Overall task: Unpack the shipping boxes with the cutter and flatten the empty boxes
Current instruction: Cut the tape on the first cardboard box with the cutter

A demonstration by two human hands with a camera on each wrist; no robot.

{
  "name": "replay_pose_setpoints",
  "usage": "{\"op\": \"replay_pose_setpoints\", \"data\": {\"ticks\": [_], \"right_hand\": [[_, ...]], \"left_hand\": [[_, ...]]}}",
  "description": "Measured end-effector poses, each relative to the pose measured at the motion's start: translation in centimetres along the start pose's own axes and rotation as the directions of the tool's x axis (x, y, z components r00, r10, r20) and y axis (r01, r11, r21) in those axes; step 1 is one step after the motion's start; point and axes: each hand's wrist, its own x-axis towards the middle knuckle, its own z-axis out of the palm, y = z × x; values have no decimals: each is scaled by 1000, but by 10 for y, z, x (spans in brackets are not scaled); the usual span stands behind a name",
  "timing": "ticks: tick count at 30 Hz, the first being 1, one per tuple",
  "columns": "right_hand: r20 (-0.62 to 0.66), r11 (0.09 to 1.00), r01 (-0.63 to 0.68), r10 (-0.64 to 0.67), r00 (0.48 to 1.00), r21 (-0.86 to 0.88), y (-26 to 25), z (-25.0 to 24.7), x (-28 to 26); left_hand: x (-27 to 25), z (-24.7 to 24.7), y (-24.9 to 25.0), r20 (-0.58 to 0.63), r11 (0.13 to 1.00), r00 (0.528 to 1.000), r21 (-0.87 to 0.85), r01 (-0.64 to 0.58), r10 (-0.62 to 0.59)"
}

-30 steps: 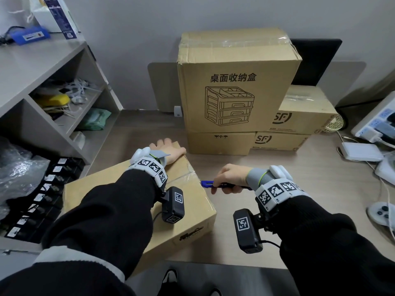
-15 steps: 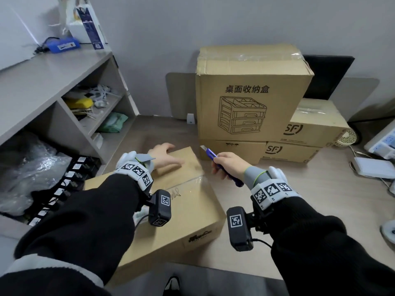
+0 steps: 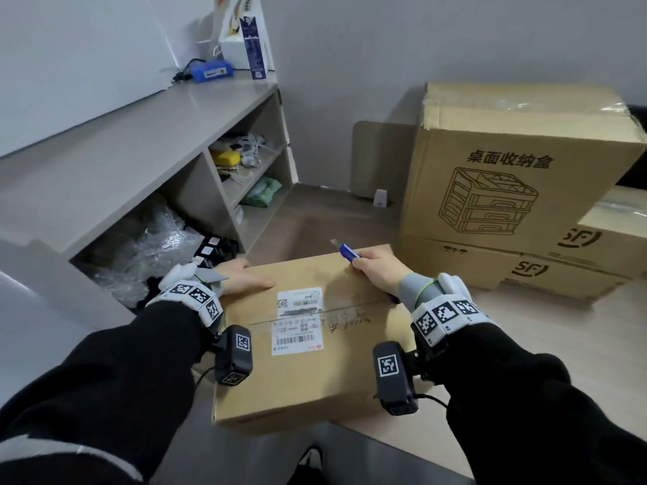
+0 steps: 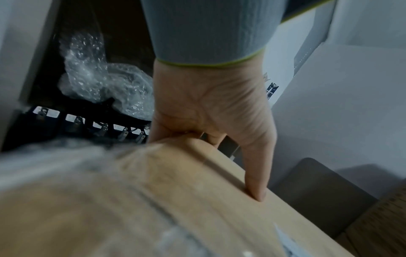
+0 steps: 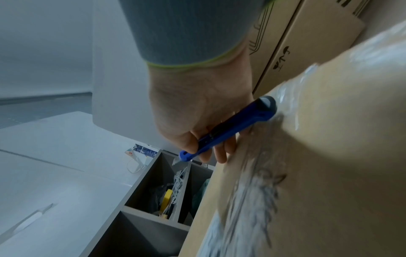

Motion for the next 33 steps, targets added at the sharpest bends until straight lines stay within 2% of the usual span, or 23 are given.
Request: {"op": "replay_pose_setpoints", "data": {"ticks": [3, 6, 11, 15, 18, 22, 27, 33], "right_hand": [[27, 1000, -10, 9, 1000, 21, -10, 12, 3], [86, 990, -77, 66, 994, 121, -8, 15, 4], [35, 981, -159, 156, 987, 113, 3, -1, 3], [8, 981, -185, 185, 983, 50, 10, -7, 5], [9, 979, -203, 203, 979, -12, 12, -7, 7], [-21, 972, -233, 233, 972, -3, 4, -6, 14], [46, 966, -258, 259, 965, -25, -13, -2, 20], [97, 968, -216, 229, 969, -125, -31, 9, 34]], "left_hand": [[11, 3, 4, -39, 991, 993, -59, -117, 115], [21, 12, 25, -53, 962, 967, -99, -253, 249], [49, 30, 62, 16, 921, 925, -105, -375, 379], [64, 35, 90, -4, 881, 883, -63, -468, 469], [74, 37, 101, -37, 868, 872, -85, -489, 488], [92, 34, 107, 41, 855, 860, -146, -498, 509], [106, 30, 106, 106, 834, 837, -214, -509, 537], [109, 30, 107, 157, 832, 828, -258, -492, 538]]}}
